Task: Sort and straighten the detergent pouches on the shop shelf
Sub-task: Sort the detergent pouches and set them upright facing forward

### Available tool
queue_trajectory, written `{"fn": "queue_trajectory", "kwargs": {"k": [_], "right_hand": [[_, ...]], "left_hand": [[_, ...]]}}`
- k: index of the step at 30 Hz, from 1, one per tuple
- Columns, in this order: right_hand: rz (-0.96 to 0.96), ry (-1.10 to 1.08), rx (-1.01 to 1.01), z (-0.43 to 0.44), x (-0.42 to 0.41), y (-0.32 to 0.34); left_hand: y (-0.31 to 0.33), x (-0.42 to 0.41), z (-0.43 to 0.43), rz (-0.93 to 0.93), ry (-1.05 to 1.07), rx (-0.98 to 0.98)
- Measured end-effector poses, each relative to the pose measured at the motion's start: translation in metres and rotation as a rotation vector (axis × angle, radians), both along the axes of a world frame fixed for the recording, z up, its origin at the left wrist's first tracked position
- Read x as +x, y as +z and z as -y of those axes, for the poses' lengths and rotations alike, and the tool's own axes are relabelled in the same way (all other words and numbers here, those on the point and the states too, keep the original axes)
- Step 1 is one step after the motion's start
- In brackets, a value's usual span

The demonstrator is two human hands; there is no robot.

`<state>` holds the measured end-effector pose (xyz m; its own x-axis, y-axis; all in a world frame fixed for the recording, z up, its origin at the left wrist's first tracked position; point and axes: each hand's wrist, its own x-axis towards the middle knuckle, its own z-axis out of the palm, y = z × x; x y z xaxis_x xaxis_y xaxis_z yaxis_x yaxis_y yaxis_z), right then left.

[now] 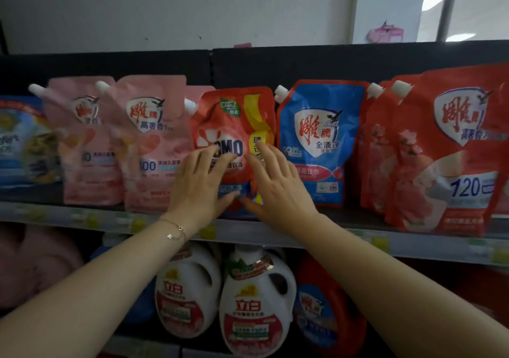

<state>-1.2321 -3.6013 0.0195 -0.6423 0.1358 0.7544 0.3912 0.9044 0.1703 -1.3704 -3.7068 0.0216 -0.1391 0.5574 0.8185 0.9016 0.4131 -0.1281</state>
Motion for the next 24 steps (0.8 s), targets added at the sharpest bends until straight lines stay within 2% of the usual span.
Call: {"fn": "queue_trajectory", "kwargs": {"k": [5, 9, 16, 20, 24], "right_hand": [[0.144, -0.041, -0.009, 0.005, -0.025, 0.013], [0.205, -0.116, -0.191, -0.005, -0.038, 0.015], [0.268, -0.155, -0.296, -0.027, -0.044, 0.020], [0.256, -0.201, -0.309, -0.033, -0.046, 0.021], [0.198, -0.269, -0.300, -0.030, -0.056, 0.018]], "left_hand": [[0.007, -0.017, 0.005, 0.207, -0.009, -0.159], [0.013, -0.025, -0.003, 0.296, -0.080, -0.249], [0.025, -0.025, -0.026, 0.184, 0.060, -0.353], [0.022, -0.016, -0.045, 0.097, 0.169, -0.335], [0.020, -0.027, -0.056, 0.067, 0.193, -0.315]]}}
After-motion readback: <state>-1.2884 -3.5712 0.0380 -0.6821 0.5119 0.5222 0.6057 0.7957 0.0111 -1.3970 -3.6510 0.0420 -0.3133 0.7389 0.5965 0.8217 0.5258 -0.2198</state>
